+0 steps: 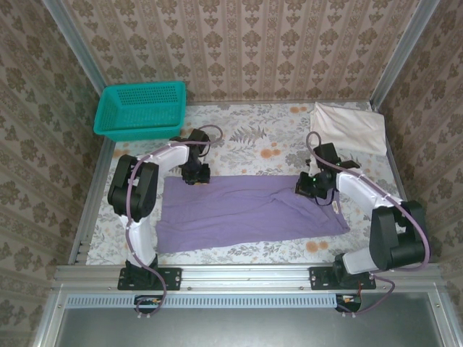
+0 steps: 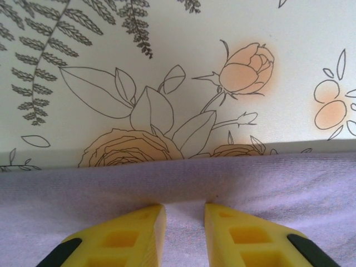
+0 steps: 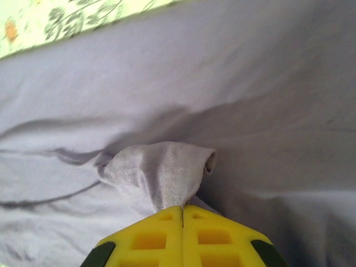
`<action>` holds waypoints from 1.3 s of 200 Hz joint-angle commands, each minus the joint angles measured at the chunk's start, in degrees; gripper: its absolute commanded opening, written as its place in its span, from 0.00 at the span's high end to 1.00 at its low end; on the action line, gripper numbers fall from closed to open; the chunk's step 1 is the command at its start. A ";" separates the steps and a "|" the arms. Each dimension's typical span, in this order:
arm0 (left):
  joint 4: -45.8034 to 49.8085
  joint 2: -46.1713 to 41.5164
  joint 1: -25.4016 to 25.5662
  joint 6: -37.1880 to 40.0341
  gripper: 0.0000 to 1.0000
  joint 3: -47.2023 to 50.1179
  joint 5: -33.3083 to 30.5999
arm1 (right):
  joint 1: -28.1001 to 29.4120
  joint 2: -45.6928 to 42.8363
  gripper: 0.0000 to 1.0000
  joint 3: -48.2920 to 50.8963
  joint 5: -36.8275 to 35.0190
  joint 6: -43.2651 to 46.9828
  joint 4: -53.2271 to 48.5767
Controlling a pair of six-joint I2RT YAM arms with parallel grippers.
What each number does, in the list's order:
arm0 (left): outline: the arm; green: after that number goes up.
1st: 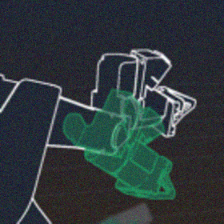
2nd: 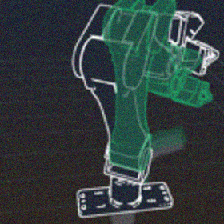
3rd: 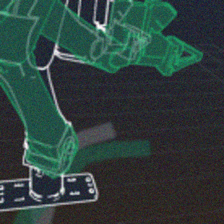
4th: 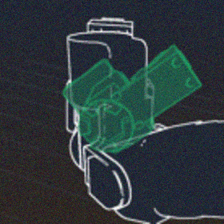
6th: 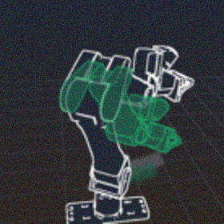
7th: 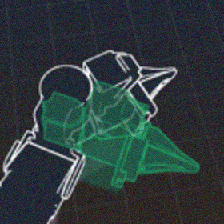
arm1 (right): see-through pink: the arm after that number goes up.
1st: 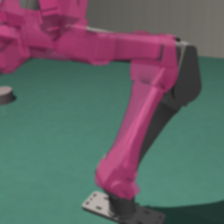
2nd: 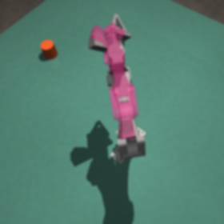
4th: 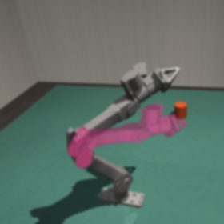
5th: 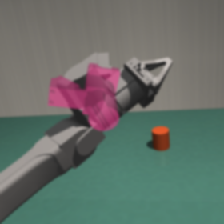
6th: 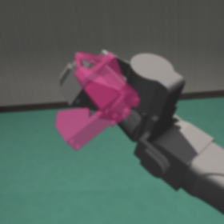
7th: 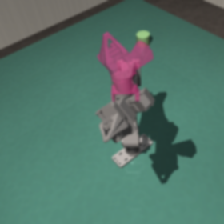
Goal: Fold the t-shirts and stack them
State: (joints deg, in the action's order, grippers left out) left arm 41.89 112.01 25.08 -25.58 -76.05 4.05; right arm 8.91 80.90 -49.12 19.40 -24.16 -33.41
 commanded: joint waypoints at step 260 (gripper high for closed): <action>-0.48 -8.82 -0.77 0.60 0.67 0.58 -6.19 | -7.61 -3.83 0.65 -1.04 -1.56 -15.32 -3.71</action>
State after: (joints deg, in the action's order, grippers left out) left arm 42.13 107.94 24.97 -25.61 -76.25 0.10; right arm 6.94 75.64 -48.51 22.33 -35.09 -38.70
